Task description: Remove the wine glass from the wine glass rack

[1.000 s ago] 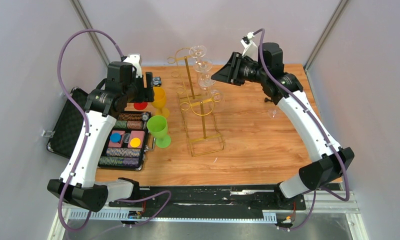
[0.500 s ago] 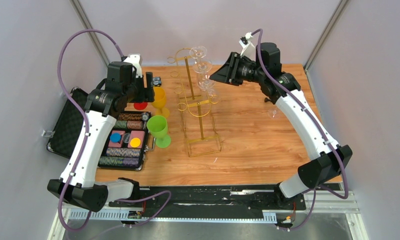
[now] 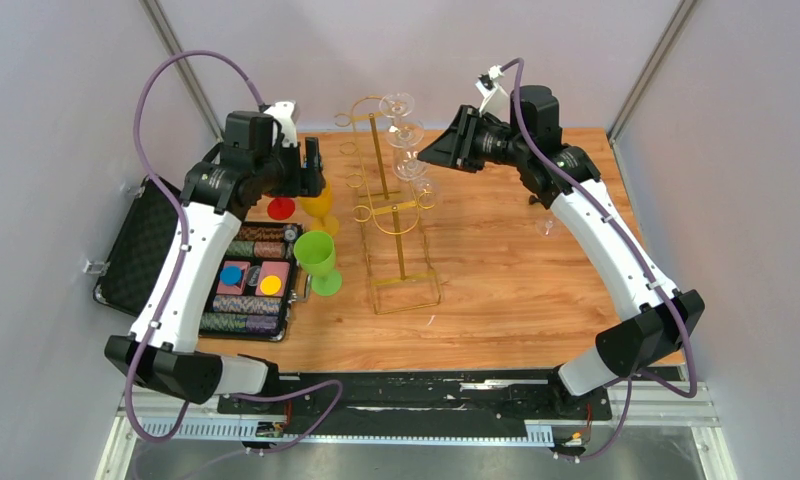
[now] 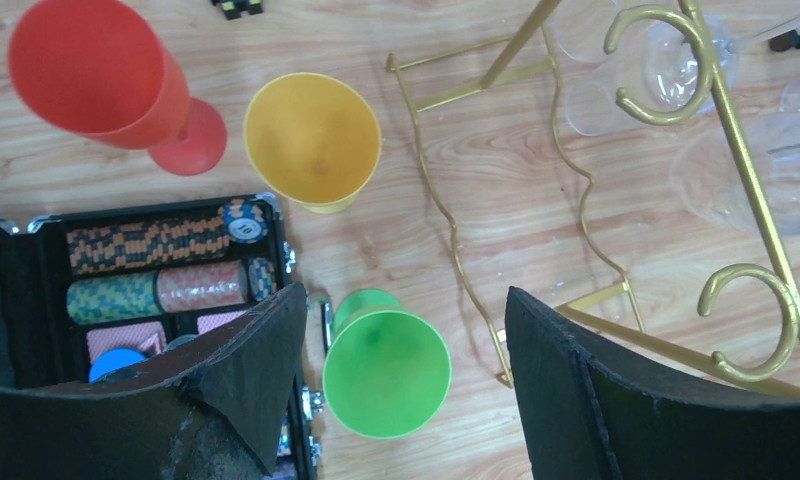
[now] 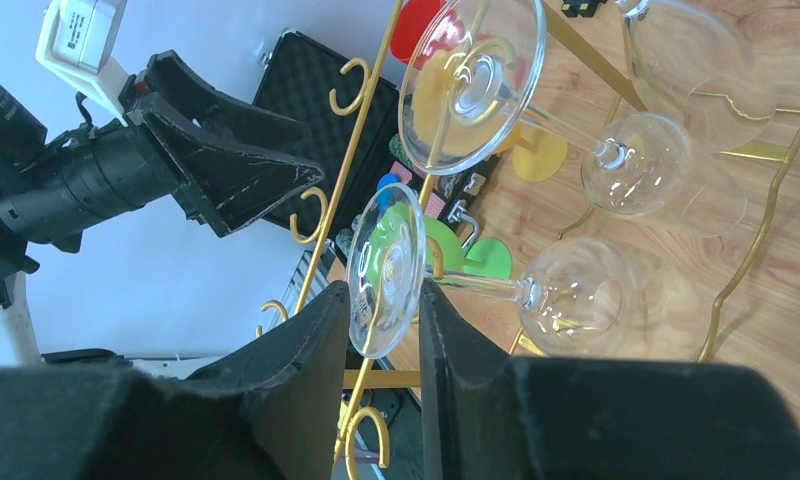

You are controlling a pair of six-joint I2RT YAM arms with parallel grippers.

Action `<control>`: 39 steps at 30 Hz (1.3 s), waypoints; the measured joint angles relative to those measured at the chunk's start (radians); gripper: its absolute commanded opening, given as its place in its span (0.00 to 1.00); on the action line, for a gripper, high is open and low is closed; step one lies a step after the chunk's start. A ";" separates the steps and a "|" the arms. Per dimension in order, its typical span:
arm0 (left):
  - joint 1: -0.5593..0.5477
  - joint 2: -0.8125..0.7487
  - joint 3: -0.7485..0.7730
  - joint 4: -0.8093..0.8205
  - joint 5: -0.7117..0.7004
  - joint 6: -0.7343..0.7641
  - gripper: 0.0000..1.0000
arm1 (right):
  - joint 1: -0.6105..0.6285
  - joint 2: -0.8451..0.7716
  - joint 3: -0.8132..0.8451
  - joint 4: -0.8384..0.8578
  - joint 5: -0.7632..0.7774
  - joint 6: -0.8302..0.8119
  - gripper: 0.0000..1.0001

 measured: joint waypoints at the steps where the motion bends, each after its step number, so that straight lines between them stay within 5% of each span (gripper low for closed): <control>1: 0.000 0.006 0.004 0.001 0.011 -0.002 0.80 | 0.001 0.000 0.000 0.000 0.000 0.000 0.29; 39: -0.137 0.259 0.275 -0.028 0.027 -0.062 0.78 | 0.008 0.000 0.000 0.008 -0.012 0.011 0.29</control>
